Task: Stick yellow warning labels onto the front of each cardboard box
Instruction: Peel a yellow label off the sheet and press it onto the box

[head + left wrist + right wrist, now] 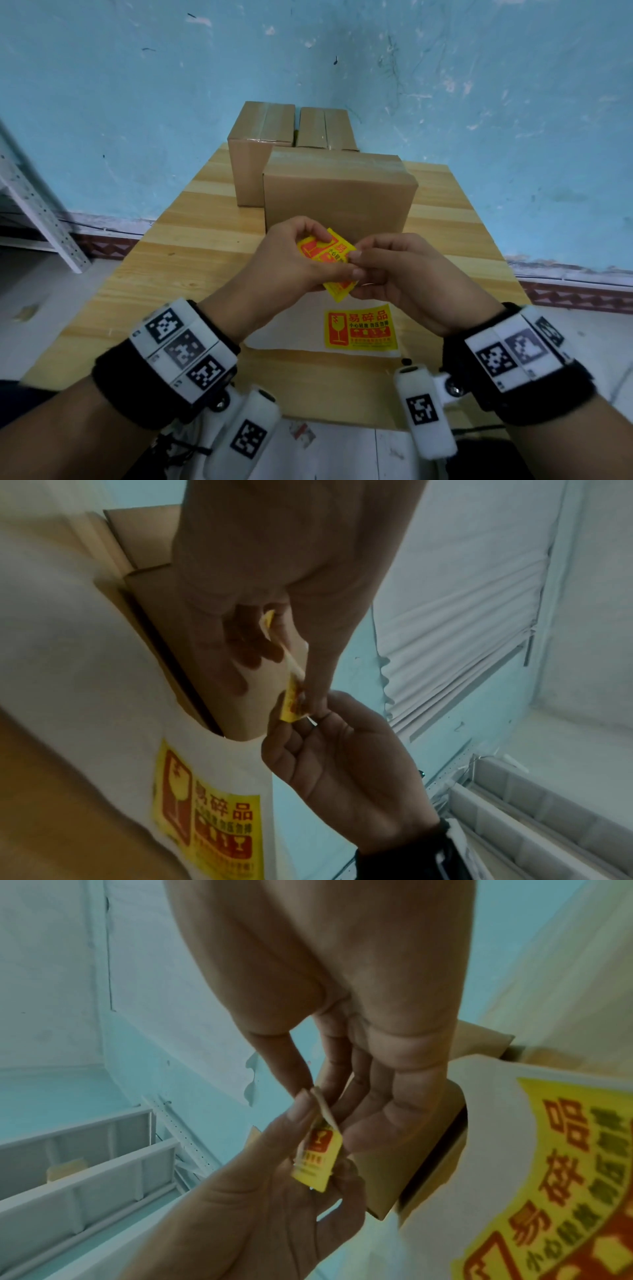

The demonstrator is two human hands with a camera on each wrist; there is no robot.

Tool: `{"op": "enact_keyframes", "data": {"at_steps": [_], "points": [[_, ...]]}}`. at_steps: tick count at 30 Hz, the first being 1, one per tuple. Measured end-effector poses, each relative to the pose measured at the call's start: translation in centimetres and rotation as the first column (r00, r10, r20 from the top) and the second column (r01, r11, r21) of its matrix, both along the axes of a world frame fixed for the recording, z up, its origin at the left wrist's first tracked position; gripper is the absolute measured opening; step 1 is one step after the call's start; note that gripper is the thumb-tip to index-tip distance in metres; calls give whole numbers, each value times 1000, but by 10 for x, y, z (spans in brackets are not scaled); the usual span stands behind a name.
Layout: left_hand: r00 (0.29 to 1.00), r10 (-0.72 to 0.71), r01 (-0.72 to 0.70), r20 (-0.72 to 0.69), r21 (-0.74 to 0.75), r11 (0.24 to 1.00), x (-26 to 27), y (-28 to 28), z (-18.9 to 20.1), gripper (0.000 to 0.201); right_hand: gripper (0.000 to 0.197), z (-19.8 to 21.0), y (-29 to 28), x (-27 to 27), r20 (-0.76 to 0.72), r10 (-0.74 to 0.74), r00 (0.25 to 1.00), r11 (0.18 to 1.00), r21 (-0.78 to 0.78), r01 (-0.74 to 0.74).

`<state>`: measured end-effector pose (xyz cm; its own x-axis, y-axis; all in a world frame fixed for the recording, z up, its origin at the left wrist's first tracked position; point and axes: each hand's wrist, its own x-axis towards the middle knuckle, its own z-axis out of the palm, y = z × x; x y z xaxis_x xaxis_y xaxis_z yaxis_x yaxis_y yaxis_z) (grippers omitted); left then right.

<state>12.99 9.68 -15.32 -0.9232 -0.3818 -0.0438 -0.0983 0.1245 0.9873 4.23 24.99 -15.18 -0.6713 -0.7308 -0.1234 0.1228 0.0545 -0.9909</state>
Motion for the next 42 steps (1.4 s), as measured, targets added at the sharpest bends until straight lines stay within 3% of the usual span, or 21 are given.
{"op": "enact_keyframes", "data": {"at_steps": [3, 9, 14, 22, 25, 27, 29, 31, 33, 37, 42], "points": [[999, -30, 30, -32, -11, 999, 0, -5, 3, 48, 2, 1, 0, -4, -9, -19, 1000, 1000, 0, 19], [996, -3, 5, -85, 31, 1000, -1, -19, 3, 20, 22, -4, 3, -16, -196, -83, 977, 991, 83, 101], [994, 61, -49, -87, 138, 989, -3, -29, 3, 33, 20, -8, 2, -25, -232, -293, 928, 953, 8, 303], [988, 97, -84, -121, 111, 990, -3, -32, 3, 11, 19, -1, 0, -28, -353, -341, 871, 936, -35, 352], [976, 114, -97, -184, 100, 990, -4, -31, 2, 15, 10, 1, -1, -29, -389, -339, 857, 936, -45, 350], [964, 134, -116, -228, 90, 989, -5, -31, 0, 30, 5, 1, -1, -28, -443, -360, 821, 927, -68, 369], [951, 169, -163, -259, 45, 986, -6, -31, -2, 35, 18, 1, -1, -27, -549, -390, 739, 904, -77, 420], [947, 175, -186, -269, -17, 982, -6, -28, -1, 21, 22, 2, 0, -28, -631, -411, 658, 878, -80, 472], [950, 163, -180, -266, -40, 983, -6, -24, -2, 8, 17, -1, 1, -32, -653, -429, 625, 856, -72, 512], [947, 181, -214, -264, -102, 971, -7, -25, -4, 8, 19, -3, -1, -31, -598, -359, 717, 863, 79, 499], [934, 306, -351, -183, -324, 878, -8, -36, -9, 13, 15, -10, -6, -37, -519, -337, 785, 914, 20, 405]]}}
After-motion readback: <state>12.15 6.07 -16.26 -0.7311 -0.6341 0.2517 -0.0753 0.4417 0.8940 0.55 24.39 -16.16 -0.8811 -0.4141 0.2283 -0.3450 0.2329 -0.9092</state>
